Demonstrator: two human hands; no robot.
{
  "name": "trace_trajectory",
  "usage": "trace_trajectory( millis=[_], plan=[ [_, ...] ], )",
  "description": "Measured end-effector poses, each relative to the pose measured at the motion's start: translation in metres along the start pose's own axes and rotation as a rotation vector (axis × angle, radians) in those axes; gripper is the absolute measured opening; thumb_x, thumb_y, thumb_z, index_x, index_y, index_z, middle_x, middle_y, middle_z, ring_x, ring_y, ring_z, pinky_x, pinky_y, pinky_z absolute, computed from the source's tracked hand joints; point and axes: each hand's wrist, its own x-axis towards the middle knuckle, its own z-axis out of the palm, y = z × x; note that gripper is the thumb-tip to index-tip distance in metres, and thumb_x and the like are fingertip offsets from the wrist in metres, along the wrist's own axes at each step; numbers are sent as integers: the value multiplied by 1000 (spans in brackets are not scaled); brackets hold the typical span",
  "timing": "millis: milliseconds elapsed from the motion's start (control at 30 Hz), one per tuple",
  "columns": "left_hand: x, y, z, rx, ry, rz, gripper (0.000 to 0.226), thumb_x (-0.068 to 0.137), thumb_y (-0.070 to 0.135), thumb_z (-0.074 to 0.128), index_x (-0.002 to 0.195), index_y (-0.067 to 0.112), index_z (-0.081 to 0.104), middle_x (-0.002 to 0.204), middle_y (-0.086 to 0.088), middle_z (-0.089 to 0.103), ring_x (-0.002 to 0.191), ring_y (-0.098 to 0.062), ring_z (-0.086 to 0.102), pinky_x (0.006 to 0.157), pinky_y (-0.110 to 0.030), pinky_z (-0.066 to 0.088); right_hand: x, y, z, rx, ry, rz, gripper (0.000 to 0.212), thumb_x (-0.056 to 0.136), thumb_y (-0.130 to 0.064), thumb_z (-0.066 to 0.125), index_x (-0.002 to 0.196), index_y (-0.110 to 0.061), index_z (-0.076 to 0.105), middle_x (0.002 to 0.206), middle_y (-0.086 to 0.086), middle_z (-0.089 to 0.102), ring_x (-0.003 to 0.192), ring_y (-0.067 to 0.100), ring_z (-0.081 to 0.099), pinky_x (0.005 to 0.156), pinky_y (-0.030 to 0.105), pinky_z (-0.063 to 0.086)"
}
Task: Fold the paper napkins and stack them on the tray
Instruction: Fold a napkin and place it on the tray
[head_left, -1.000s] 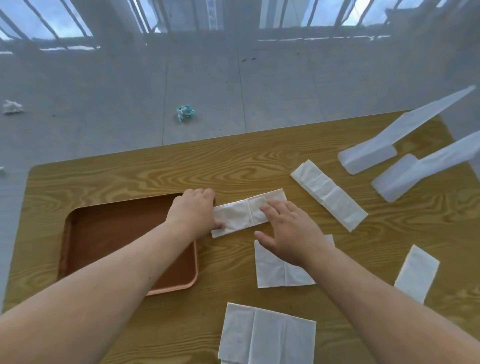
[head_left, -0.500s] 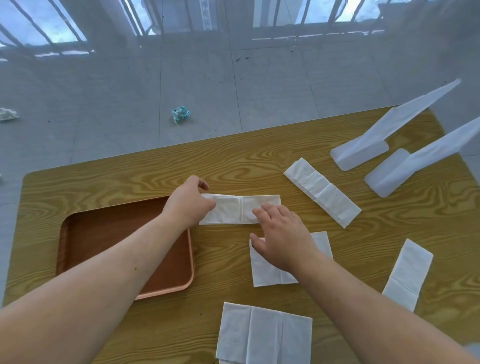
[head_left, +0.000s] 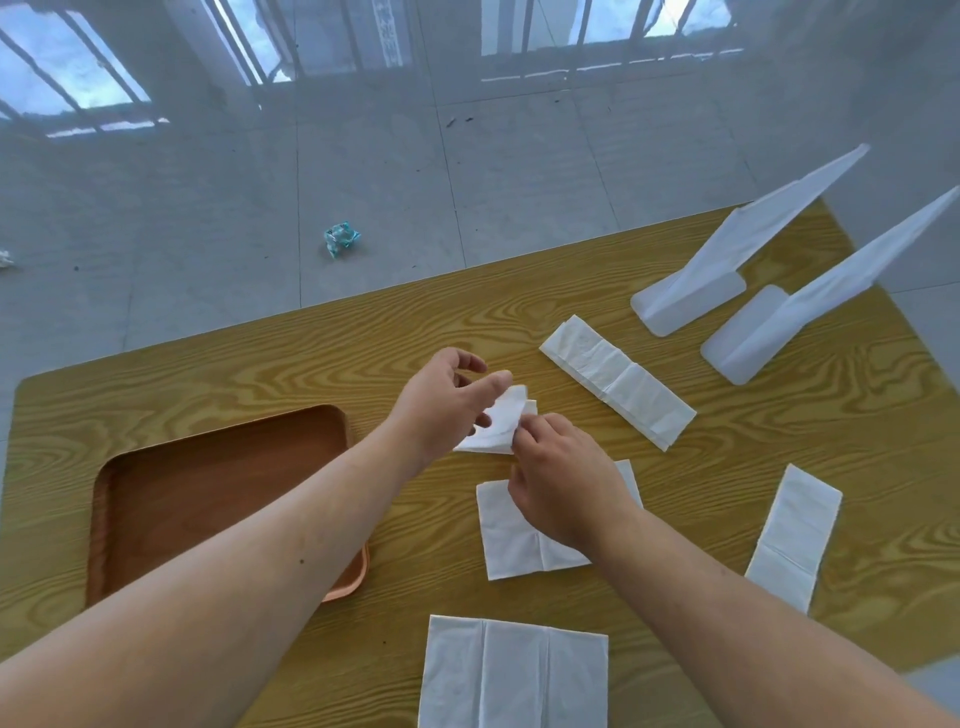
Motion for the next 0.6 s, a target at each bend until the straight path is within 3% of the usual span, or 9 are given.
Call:
trace_trajectory(
  millis=[100,167,233,300,400,500,600],
  plan=[
    [6,-15,-1,369,103,7,35,91,58,67,108,27,62,90,5,72,73,-16,69,60,-30,51,-3,11,-5,3,100,105,28,90,-19,51,116,-15,60,107,2,63,95,22,54,84,39,52],
    [8,-29,-5,631,120,-18,48,90,57,67,126,26,59,105,5,69,87,-15,66,65,-31,50,-3,17,-5,27,159,140,32,89,-17,53,121,-14,59,109,3,61,97,22,53,85,39,51],
    [10,-40,-7,737,128,-50,65,85,58,72,138,24,54,128,1,64,106,-19,64,76,-33,49,-2,17,-3,39,176,109,38,88,-16,56,126,-13,57,115,5,60,102,24,53,89,40,51],
    [12,-44,-6,768,146,-47,70,82,60,76,138,23,53,135,-2,60,114,-22,62,80,-33,46,0,15,-1,47,143,40,46,87,-16,56,133,-13,54,127,7,59,113,26,53,97,43,50],
    [17,-44,-3,775,151,-36,66,80,62,78,128,22,59,126,0,61,108,-20,61,79,-33,45,4,12,7,36,19,-28,55,93,-17,51,147,-14,44,147,9,52,133,28,45,110,44,42],
    [20,-37,4,770,102,-37,52,80,61,78,114,23,64,110,5,58,95,-15,57,75,-31,45,5,11,11,27,-31,-28,56,95,-17,47,151,-15,39,152,9,47,138,27,41,114,43,39],
    [21,-32,10,663,83,-55,29,81,46,80,94,27,62,97,10,65,85,-11,61,65,-30,46,5,12,11,35,-16,-25,55,95,-17,47,150,-16,41,151,7,48,136,26,42,113,42,41]
  ],
)
